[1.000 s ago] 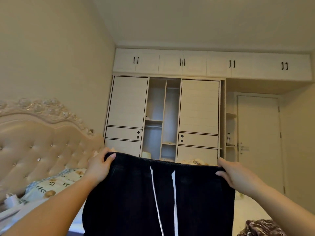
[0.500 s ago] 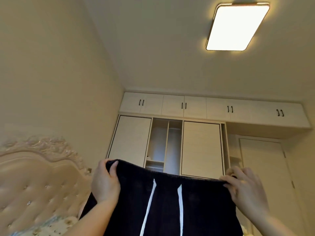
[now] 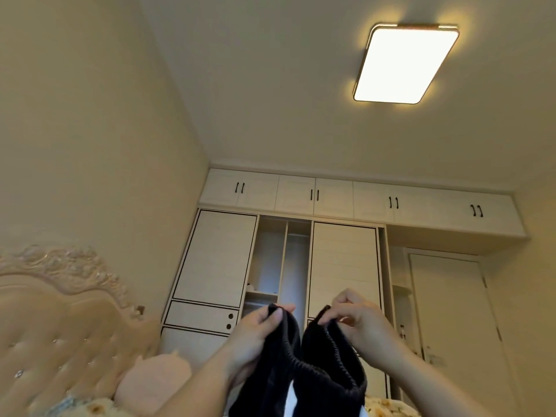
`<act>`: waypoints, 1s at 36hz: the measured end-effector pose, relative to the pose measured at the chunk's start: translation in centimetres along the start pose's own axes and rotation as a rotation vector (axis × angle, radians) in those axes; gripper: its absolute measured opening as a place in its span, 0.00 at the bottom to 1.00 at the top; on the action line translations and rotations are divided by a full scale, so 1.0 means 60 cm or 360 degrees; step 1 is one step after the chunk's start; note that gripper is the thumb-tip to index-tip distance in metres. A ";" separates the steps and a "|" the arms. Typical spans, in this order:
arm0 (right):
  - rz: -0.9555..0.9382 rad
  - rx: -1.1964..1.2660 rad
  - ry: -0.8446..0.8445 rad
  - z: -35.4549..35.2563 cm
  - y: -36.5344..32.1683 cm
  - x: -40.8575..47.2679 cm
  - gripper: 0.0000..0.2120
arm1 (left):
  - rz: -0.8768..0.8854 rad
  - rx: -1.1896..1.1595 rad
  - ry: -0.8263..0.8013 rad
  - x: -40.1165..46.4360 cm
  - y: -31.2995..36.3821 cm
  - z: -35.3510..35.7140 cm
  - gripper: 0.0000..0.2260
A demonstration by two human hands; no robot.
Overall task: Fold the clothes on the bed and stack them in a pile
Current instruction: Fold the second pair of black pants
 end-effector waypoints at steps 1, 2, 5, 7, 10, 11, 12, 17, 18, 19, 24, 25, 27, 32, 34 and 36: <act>0.0023 0.0062 -0.0007 0.003 -0.005 0.003 0.17 | -0.0036 -0.0056 -0.0046 0.001 -0.008 0.009 0.14; 0.0037 0.0116 -0.0006 0.005 -0.009 0.006 0.17 | -0.0067 -0.0117 -0.0101 0.000 -0.015 0.019 0.15; 0.0073 0.0230 -0.0044 0.008 -0.016 0.009 0.17 | -0.0118 -0.0227 -0.0255 -0.002 -0.026 0.039 0.13; 0.0097 0.0291 -0.0088 0.008 -0.016 0.009 0.16 | -0.0133 -0.0243 -0.0283 -0.001 -0.030 0.045 0.09; 0.0128 0.0336 -0.0151 0.004 -0.013 0.008 0.15 | -0.0153 -0.0206 -0.0329 0.005 -0.029 0.056 0.07; 0.0137 0.0341 -0.0175 0.003 -0.012 0.007 0.15 | -0.0165 -0.0194 -0.0353 0.007 -0.029 0.059 0.07; 0.0151 0.0360 -0.0195 0.003 -0.010 0.006 0.13 | -0.0179 -0.0180 -0.0374 0.010 -0.028 0.061 0.07; 0.0376 0.0719 -0.0235 0.008 0.012 -0.001 0.05 | -0.0244 -0.0030 -0.0386 0.023 -0.024 0.065 0.09; 0.0413 0.0755 -0.0240 0.009 0.016 -0.002 0.05 | -0.0254 -0.0004 -0.0400 0.025 -0.023 0.066 0.08; 0.0445 0.0782 -0.0255 0.009 0.020 -0.002 0.05 | -0.0264 0.0021 -0.0412 0.026 -0.023 0.066 0.07; 0.0494 0.0676 -0.0371 0.011 0.035 -0.005 0.05 | -0.0326 0.0284 -0.0501 0.027 -0.020 0.069 0.03; 0.0493 0.0646 -0.0371 0.010 0.036 -0.006 0.07 | -0.0325 0.0405 -0.0523 0.027 -0.019 0.070 0.03; 0.0490 0.0651 -0.0323 0.010 0.038 -0.007 0.10 | -0.0303 0.0599 -0.0510 0.032 -0.014 0.067 0.04; 0.0506 0.0773 -0.0132 -0.007 0.054 -0.021 0.08 | -0.0089 0.0744 -0.0152 0.048 0.001 0.036 0.04; 0.0483 0.0731 -0.0171 -0.011 0.055 -0.028 0.10 | 0.0004 0.0775 0.0087 0.053 0.004 0.014 0.05; 0.0420 0.0452 -0.0304 -0.010 0.052 -0.032 0.14 | 0.0095 0.0755 0.0269 0.058 0.009 -0.004 0.05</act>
Point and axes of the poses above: each hand's wrist, its own x-axis towards the middle knuckle, its own z-axis out of the palm, y = z × x, the point moved 4 cm from there along x, towards the middle knuckle, and after that the axes turned 2 degrees about -y, right-handed, at the moved point
